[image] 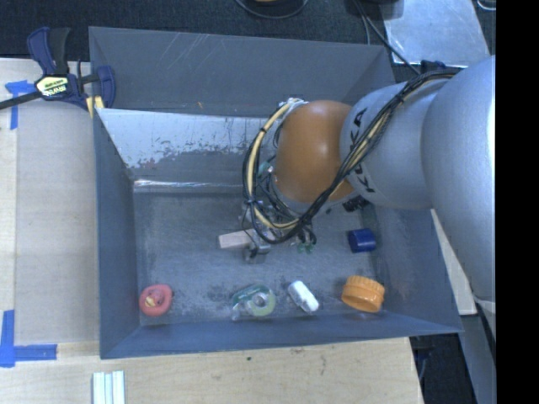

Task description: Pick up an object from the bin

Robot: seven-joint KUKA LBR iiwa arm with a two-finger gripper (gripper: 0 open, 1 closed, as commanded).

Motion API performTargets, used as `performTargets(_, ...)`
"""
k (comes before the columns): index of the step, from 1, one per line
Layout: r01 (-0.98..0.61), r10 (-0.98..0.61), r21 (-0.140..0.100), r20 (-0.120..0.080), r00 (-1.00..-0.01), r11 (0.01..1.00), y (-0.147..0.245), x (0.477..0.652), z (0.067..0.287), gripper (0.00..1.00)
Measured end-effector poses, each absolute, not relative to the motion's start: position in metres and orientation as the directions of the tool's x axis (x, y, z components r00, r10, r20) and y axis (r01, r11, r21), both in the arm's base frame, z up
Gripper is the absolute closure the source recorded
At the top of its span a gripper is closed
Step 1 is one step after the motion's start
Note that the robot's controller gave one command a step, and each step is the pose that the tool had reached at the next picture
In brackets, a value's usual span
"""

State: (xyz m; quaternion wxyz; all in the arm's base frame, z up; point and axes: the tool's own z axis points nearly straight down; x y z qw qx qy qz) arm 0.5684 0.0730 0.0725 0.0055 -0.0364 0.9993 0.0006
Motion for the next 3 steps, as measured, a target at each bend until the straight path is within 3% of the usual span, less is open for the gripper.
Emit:
performTargets(1, -0.083, -0.083, 0.000, -0.006, -0.997, 0.997, 0.077, 0.563, 0.150, 1.00)
performTargets(2, -0.098, -0.098, 0.000, -0.021, -0.995, 0.995, 0.078, 0.585, 0.113, 1.00)
performTargets(3, -0.097, -0.097, -0.001, -0.009, -0.995, 0.995, 0.083, 0.577, 0.309, 1.00)
